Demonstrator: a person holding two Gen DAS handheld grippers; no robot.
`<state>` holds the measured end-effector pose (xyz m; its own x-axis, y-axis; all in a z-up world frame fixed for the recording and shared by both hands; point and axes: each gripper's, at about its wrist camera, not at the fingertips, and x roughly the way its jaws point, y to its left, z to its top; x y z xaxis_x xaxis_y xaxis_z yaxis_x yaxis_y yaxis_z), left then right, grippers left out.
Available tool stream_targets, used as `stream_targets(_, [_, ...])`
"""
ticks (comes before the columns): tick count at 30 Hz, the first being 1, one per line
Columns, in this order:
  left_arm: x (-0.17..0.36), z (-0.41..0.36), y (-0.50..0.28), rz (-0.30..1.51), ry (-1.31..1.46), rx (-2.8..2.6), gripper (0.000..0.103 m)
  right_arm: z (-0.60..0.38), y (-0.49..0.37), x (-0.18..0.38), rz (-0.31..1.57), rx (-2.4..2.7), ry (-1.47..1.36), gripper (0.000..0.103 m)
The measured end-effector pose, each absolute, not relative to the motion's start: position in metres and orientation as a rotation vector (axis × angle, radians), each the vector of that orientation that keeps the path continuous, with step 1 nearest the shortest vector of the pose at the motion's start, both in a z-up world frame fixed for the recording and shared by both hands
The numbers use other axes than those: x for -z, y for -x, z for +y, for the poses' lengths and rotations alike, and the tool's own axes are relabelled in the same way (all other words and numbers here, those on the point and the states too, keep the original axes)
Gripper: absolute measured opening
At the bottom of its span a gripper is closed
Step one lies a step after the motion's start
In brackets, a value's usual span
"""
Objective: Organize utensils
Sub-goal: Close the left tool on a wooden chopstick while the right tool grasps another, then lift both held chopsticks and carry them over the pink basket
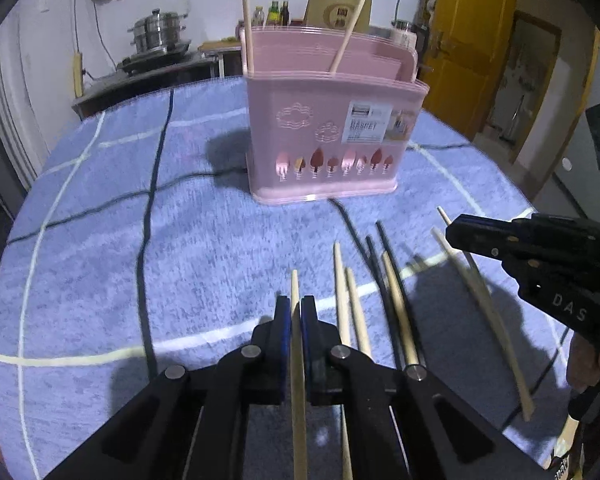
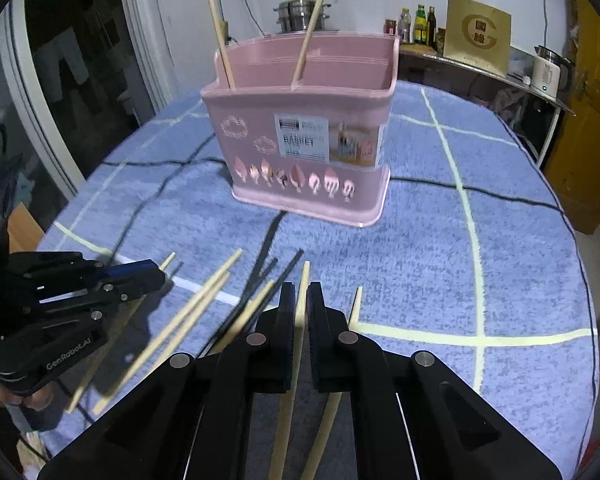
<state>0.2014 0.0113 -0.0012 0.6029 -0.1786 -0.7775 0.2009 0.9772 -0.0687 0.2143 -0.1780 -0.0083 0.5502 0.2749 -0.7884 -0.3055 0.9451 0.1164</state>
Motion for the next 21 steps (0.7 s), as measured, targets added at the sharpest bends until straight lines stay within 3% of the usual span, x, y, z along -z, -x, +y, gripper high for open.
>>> stream_targets(12, [-0.071,0.020,-0.188,0.748,0.012,0.244,0.005,-0.189,-0.200,-0.044,0.803,-0.372,-0.014,0.005])
stream_targets(21, [-0.097,0.026,-0.179,0.694,0.026,0.242,0.005,-0.192,-0.194,-0.058,0.777,-0.388,-0.016,0.003])
